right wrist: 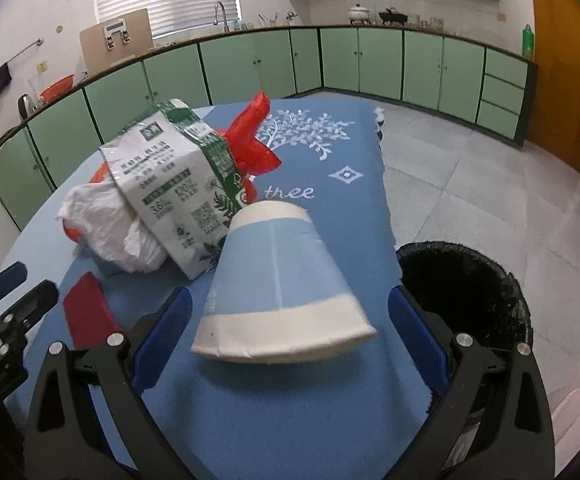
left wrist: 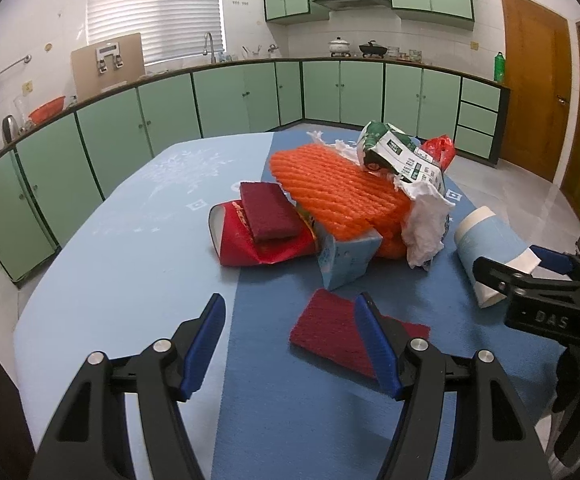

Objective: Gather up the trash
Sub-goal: 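Grasp the paper cup rim with the right tool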

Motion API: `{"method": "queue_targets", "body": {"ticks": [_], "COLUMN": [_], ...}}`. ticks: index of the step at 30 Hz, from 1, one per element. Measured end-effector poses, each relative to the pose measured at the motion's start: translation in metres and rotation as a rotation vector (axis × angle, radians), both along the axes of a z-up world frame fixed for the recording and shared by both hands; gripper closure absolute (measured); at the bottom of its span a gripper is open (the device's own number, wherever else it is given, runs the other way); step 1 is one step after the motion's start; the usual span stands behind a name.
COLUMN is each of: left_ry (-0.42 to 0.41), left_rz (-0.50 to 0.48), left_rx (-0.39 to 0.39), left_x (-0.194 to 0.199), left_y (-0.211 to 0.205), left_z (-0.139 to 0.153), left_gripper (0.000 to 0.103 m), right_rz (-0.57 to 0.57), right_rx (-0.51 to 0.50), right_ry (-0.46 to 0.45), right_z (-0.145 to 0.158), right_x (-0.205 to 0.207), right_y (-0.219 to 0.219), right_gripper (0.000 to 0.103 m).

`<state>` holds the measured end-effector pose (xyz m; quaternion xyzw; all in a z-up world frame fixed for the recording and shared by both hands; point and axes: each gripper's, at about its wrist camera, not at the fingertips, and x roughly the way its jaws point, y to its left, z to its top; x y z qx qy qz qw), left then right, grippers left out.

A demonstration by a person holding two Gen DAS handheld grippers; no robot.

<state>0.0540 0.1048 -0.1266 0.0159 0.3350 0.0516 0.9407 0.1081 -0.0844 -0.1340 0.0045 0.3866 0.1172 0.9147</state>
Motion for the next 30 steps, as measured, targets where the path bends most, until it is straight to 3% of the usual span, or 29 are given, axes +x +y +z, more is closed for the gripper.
{"method": "queue_targets", "body": {"ticks": [7,11,14,19,23,30], "left_ry": [0.016,0.023,0.029,0.037,0.046,0.056], "left_rz": [-0.005,-0.018,-0.032,-0.066,-0.075,-0.082], "left_rx": [-0.013,-0.028,-0.044,-0.035,-0.035,-0.03], "left_x": [0.002,0.003,0.002,0.002,0.002,0.004], "left_y": [-0.002,-0.006,-0.012,-0.026,-0.031,-0.035], "left_z": [-0.003,-0.003,-0.003,-0.006,-0.009,-0.012], "left_gripper": [0.037,0.037,0.033,0.028,0.023,0.023], "right_rz": [0.004,0.029,0.032,0.04,0.053,0.083], "right_rx": [0.005,-0.013,0.016,0.029,0.04,0.118], "right_ry": [0.036,0.026,0.029,0.018,-0.004,-0.043], "right_z": [-0.011,-0.009,-0.009,-0.008,-0.004,0.012], "right_x": [0.006,0.005,0.005,0.003,-0.001,-0.003], "right_y": [-0.003,-0.004,-0.011,-0.016,-0.015,-0.018], "right_gripper": [0.01,0.036,0.043,0.043,0.031,0.027]}}
